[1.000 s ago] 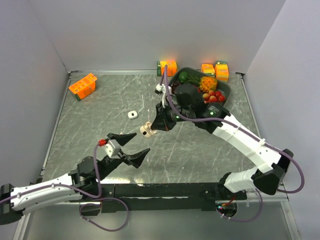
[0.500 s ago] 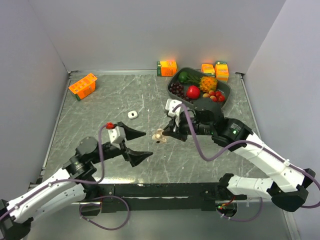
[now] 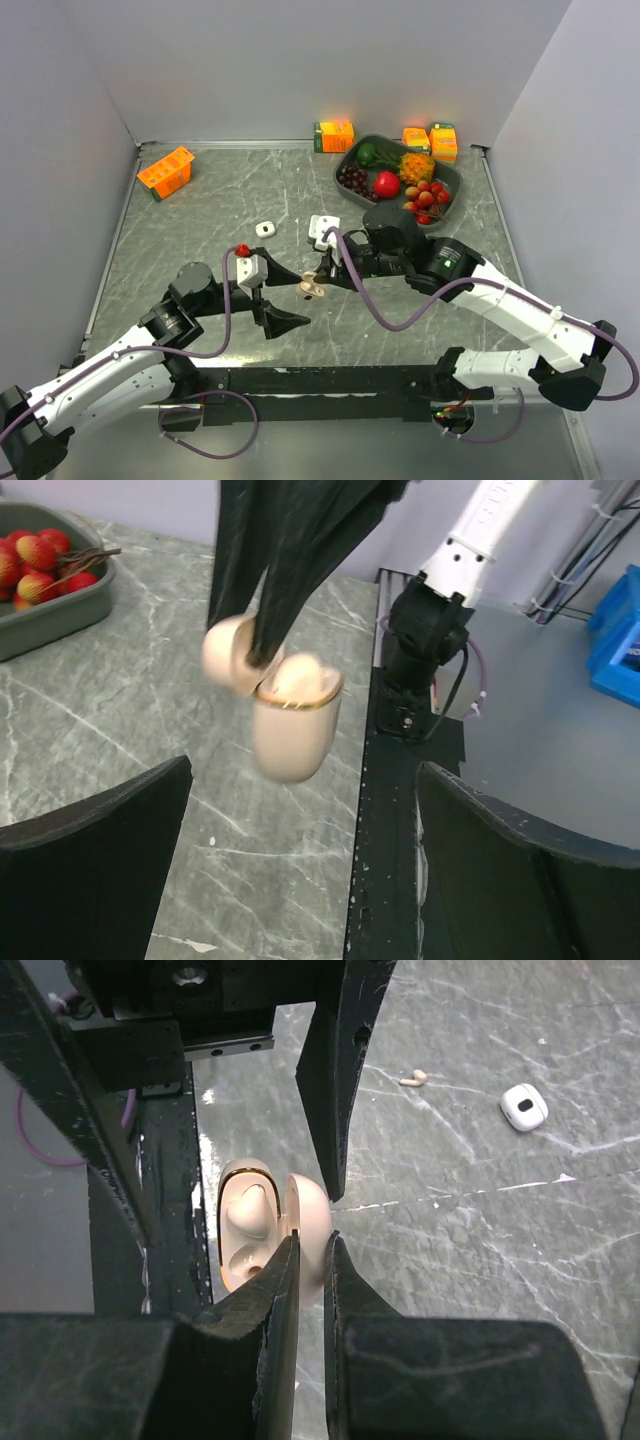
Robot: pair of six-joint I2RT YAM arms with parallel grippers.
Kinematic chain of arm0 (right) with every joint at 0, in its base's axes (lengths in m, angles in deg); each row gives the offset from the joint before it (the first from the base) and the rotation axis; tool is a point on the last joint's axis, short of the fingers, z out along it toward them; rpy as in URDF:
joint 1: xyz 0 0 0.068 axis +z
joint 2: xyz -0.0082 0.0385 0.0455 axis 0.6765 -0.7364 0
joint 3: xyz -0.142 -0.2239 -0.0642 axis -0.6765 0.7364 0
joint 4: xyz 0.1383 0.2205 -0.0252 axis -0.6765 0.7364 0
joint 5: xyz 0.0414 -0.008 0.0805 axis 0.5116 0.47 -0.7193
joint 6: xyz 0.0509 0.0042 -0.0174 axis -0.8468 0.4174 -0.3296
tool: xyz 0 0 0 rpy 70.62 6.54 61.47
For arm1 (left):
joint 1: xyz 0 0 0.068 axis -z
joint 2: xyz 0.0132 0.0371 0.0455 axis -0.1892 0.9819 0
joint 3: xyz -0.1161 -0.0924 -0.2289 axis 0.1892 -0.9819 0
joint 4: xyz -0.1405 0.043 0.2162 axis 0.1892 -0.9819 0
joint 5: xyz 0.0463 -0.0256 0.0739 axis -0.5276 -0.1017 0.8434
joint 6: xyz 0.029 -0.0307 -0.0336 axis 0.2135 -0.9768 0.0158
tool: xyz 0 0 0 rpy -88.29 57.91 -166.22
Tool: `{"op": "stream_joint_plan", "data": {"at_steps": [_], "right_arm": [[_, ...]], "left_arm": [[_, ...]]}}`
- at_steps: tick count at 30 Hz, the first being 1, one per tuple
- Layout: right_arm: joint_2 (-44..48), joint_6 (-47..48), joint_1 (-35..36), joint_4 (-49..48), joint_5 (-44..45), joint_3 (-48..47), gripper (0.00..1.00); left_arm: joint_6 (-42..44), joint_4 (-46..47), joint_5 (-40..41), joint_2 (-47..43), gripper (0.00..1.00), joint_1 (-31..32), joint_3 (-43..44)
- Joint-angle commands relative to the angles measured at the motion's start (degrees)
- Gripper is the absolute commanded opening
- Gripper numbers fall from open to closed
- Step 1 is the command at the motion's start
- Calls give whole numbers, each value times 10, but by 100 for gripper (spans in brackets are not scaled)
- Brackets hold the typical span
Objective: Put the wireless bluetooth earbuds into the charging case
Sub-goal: Adjust the charging case.
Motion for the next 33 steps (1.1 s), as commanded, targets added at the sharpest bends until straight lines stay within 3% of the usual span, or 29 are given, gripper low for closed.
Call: {"op": "stream_joint_plan", "data": {"at_steps": [1,6,12,18,26,28,33], "right_arm": [[-14,22,8,-13,4,-15,0],[-29,17,13,-18,0,-18,0],[-36,13,15,-19,-5,-26,0],[-40,10,19,-15,-9,-34,0],[-40,10,22,-12,-11,-39,0],[-40,11,26,-12,-11,-40,0],[-37,12,27,-12,-11,-40,0]], "left_arm": [[1,32,-41,-5,97,-3,17],[1,39,-41,-4,92,-4,17],[15,30,-36,-3,79,-4,16],[21,30,-27,-11,57,-4,12],[13,38,-26,-13,48,-9,2],[10,42,-28,-11,36,-10,2],[7,39,-30,0,24,-12,5]]}}
